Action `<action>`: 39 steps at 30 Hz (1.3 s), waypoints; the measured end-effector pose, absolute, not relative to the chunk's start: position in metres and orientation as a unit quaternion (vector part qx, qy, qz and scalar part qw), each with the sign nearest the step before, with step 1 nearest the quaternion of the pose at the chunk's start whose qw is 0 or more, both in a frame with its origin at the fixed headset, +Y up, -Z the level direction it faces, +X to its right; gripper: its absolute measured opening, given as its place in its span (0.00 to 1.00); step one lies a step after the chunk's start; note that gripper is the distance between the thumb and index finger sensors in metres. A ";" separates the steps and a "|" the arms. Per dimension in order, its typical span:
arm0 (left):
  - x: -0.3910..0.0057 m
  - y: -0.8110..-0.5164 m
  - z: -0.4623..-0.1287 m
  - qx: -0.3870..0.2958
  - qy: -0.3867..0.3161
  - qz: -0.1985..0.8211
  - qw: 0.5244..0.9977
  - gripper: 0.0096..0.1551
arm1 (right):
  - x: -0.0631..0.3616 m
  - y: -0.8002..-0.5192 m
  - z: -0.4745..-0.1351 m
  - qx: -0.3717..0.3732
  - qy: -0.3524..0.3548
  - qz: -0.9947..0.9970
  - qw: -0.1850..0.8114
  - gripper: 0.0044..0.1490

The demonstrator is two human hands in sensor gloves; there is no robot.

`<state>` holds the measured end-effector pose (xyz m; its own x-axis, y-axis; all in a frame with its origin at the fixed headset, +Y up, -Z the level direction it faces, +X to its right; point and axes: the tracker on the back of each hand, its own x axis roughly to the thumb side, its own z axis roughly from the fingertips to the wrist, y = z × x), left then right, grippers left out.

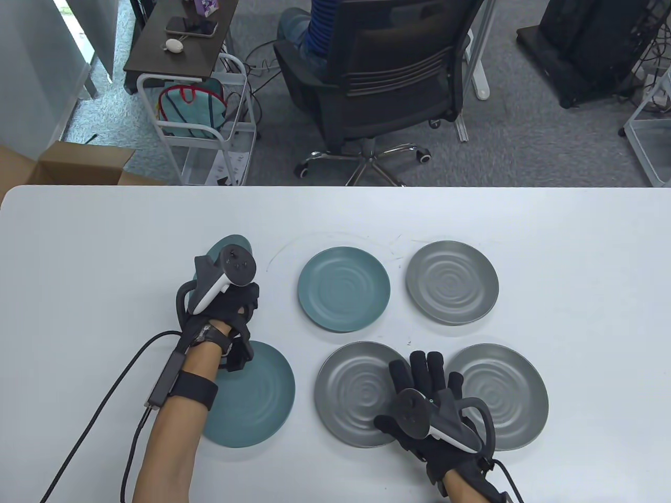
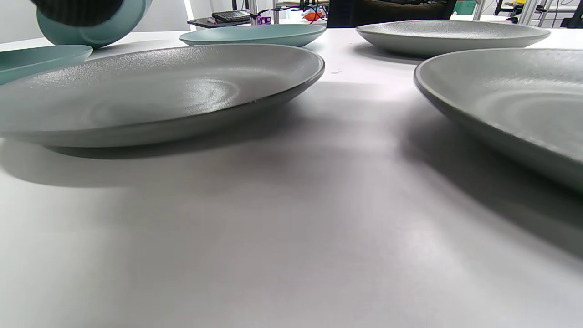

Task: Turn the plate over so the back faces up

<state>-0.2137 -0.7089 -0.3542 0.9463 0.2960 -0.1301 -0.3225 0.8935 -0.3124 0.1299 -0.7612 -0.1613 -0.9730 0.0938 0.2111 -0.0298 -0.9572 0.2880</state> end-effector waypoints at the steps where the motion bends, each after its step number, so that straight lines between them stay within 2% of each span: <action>1: -0.215 -0.706 -0.355 -0.163 0.040 0.168 0.971 0.38 | 0.130 -0.761 -0.161 0.110 0.142 0.983 0.030 0.62; 12: -0.236 -0.684 -0.351 -0.131 0.061 0.308 0.940 0.37 | 0.131 -0.760 -0.161 0.113 0.137 0.984 0.033 0.62; 22: -0.258 -0.680 -0.345 -0.112 0.083 0.446 0.884 0.37 | 0.132 -0.760 -0.161 0.114 0.139 0.983 0.036 0.62; 30: -0.282 -0.693 -0.342 -0.109 0.114 0.566 0.809 0.36 | 0.132 -0.760 -0.161 0.112 0.135 0.984 0.038 0.62; 39: -0.313 -0.720 -0.337 -0.117 0.171 0.610 0.765 0.35 | 0.131 -0.760 -0.161 0.112 0.137 0.984 0.037 0.62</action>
<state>-0.3127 -0.7203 -0.3366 0.1968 0.8932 -0.4043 -0.9731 0.2283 0.0307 0.1313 -0.7596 -0.1611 -0.9721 0.1030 0.2109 -0.0416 -0.9600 0.2768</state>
